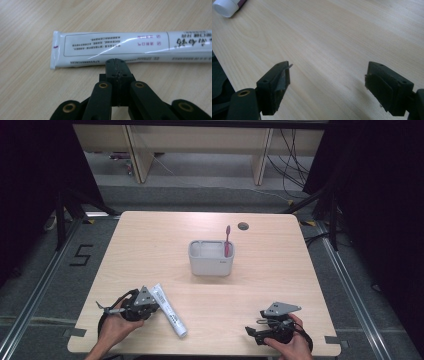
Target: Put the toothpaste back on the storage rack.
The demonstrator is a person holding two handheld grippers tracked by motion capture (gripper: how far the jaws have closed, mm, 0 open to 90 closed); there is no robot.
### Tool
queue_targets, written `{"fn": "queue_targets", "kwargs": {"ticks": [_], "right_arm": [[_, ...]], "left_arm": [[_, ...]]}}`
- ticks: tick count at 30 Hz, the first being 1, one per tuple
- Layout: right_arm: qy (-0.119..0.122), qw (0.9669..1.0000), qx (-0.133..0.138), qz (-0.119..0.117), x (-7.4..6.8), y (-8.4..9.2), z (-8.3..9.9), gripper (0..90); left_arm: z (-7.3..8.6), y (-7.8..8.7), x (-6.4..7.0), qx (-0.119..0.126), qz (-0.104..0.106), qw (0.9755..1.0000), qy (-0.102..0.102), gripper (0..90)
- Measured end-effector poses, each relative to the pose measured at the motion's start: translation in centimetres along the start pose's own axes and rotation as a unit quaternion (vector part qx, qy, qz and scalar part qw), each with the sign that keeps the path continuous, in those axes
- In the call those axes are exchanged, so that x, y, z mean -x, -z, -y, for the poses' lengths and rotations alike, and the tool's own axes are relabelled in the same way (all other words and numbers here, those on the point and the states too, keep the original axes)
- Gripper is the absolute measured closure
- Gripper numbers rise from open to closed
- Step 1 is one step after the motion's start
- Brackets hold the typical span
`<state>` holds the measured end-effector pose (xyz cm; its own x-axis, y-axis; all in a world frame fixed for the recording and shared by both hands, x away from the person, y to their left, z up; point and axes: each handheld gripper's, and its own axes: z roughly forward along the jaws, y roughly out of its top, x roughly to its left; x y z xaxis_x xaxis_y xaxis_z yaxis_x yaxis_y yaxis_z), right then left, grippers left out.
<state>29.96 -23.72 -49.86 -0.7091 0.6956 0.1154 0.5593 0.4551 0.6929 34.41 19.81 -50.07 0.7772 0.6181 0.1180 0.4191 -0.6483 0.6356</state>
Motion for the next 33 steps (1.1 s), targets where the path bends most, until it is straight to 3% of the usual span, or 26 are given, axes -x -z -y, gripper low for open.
{"fn": "queue_targets", "kwargs": {"ticks": [15, 21, 22, 28, 29, 33], "right_arm": [[-0.01, 0.9999, 0.0, 0.007, -0.1, 0.1, 0.1, 20.8], [-0.021, 0.9997, -0.008, 0.005, -0.2, 0.2, 0.1, 20.9], [-0.007, 1.0, -0.004, 0.004, 0.0, 0.2, 0.0, 20.9], [-0.011, 0.9999, -0.001, 0.006, -0.1, 0.3, 0.0, 20.9], [-0.025, 0.9997, -0.002, -0.002, -0.3, 0.2, 0.1, 20.9], [-0.022, 0.9997, -0.005, 0.005, -0.3, 0.3, 0.0, 20.9]], "left_arm": [[-3.0, -1.6, -0.4, -0.002, 0.01, 0.9999, -0.012, 89.2], [-4.0, -2.1, 0.2, -0.003, 0.022, 0.9996, -0.017, 89.1], [-4.2, -2.1, 0.3, -0.006, 0.024, 0.9995, -0.022, 89.1], [-4.9, -2.5, 0.8, -0.005, 0.032, 0.999, -0.03, 89.0], [-5.0, -2.6, 0.8, -0.005, 0.033, 0.9989, -0.033, 88.9], [-5.2, -2.6, 1.1, -0.005, 0.035, 0.9988, -0.034, 88.0]]}}
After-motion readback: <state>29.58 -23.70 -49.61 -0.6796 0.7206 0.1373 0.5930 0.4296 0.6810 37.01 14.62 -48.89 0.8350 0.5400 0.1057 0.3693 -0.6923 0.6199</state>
